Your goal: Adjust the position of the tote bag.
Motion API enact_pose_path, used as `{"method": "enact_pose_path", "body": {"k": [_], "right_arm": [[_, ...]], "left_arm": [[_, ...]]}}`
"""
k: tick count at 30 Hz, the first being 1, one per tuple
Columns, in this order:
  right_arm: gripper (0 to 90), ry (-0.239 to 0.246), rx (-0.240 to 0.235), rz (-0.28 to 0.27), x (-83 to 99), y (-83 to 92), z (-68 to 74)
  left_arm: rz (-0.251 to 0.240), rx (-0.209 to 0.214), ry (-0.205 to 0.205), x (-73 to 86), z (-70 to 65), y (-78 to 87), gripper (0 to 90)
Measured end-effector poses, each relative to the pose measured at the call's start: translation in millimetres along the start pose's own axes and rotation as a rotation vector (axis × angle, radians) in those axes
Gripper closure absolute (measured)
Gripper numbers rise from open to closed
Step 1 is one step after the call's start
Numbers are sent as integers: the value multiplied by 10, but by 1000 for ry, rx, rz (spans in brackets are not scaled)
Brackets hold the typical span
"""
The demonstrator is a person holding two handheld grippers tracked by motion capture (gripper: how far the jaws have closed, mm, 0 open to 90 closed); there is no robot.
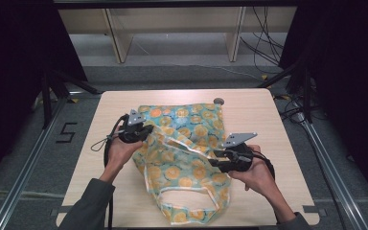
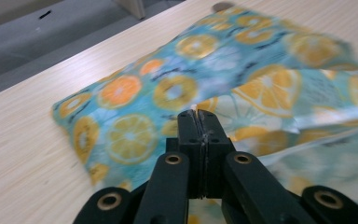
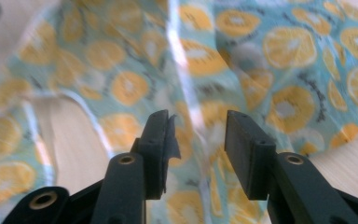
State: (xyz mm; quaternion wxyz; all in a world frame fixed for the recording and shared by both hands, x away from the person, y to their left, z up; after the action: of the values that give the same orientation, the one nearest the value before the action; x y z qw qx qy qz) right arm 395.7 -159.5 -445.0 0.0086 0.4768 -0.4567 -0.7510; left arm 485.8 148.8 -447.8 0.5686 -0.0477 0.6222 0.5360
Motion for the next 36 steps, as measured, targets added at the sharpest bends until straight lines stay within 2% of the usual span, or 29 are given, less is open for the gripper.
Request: {"method": "enact_pose_path", "body": {"k": [1, 3, 5, 6, 7, 8, 9, 11, 12, 13, 14, 15, 16, 17, 19, 20, 21, 22, 23, 24, 25, 27, 28, 29, 31, 32, 34, 35, 36], "right_arm": [[604, -15, 12, 12, 17, -31, -12], [605, -4, 28, 39, 58, -126, -65], [590, -3, 66, 88, 86, -248, -161], [587, -19, 76, 82, 89, -329, -217], [615, -45, 74, 94, 97, -392, -259], [714, -43, 67, 100, 99, -454, -302], [806, -12, 58, 104, 98, -506, -344], [892, 20, 100, 102, 74, -575, -448], [898, -3, 112, 116, 55, -576, -499], [900, -16, 132, 93, 35, -611, -566], [900, -26, 142, 99, 21, -630, -634], [900, -45, 152, 94, 7, -654, -698], [900, -51, 150, 99, 12, -693, -752], [898, -67, 122, 104, 22, -733, -786], [881, -124, 100, 118, 70, -773, -808], [871, -128, 98, 109, 88, -798, -816], [865, -109, 100, 128, 101, -785, -825], [861, -127, 99, 122, 99, -768, -804], [861, -115, 99, 120, 96, -750, -795], [862, -130, 94, 115, 92, -730, -762], [864, -122, 86, 124, 81, -693, -755], [866, -91, 88, 91, 55, -675, -751], [868, -119, 76, 111, 46, -645, -726], [868, -120, 77, 107, 42, -648, -723], [868, -106, 80, 102, 45, -664, -731], [868, -127, 74, 96, 48, -673, -714], [869, -108, 77, 90, 45, -680, -728], [869, -108, 75, 103, 41, -660, -730], [870, -121, 70, 101, 39, -649, -722]], "left_arm": [[6, -4, 22, 25, 53, -64, 889], [11, 10, 54, 71, 125, -158, 889], [2, 31, 98, 96, 144, -215, 889], [-20, 22, 132, 90, 126, -248, 889], [-7, 25, 118, 96, 124, -259, 888], [-6, 31, 113, 100, 116, -275, 888], [4, 31, 106, 108, 112, -291, 887], [45, 23, 73, 151, 135, -316, 886], [58, 19, 74, 184, 149, -340, 885], [78, 22, 73, 229, 173, -358, 884], [79, 43, 102, 274, 179, -384, 883], [92, 55, 107, 325, 185, -399, 881], [100, 64, 112, 370, 181, -409, 880], [102, 65, 115, 405, 171, -414, 878], [112, 81, 105, 463, 168, -398, 863], [116, 107, 109, 482, 171, -382, 839], [111, 109, 133, 494, 163, -356, 792], [107, 118, 144, 494, 152, -314, 735], [97, 132, 145, 481, 141, -254, 702], [91, 134, 148, 466, 135, -198, 659], [74, 131, 158, 431, 127, -88, 618], [9, 127, 178, 342, 92, 89, 562], [-20, 136, 194, 292, 60, 175, 534], [-38, 132, 195, 249, 18, 262, 503], [-49, 155, 145, 181, -112, 406, 471], [-52, 160, 115, 156, -190, 463, 467], [-61, 155, 82, 117, -312, 559, 444], [-74, 165, 66, 89, -403, 620, 434], [-67, 189, 38, 74, -478, 650, 436]]}}
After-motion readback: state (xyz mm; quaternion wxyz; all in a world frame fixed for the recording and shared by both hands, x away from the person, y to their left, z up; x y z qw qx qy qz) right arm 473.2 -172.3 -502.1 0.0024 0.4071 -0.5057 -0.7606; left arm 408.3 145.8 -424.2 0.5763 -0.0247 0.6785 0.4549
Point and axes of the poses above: each handheld gripper's, and its own axes: y roughly backward along the jaws, x roughly out of its underside, z roughly to its left, the point moved 4 cm from there along -y, roughly forward along the jaws, and after that the axes turned 8 degrees about -y, right-handed, at the moved point
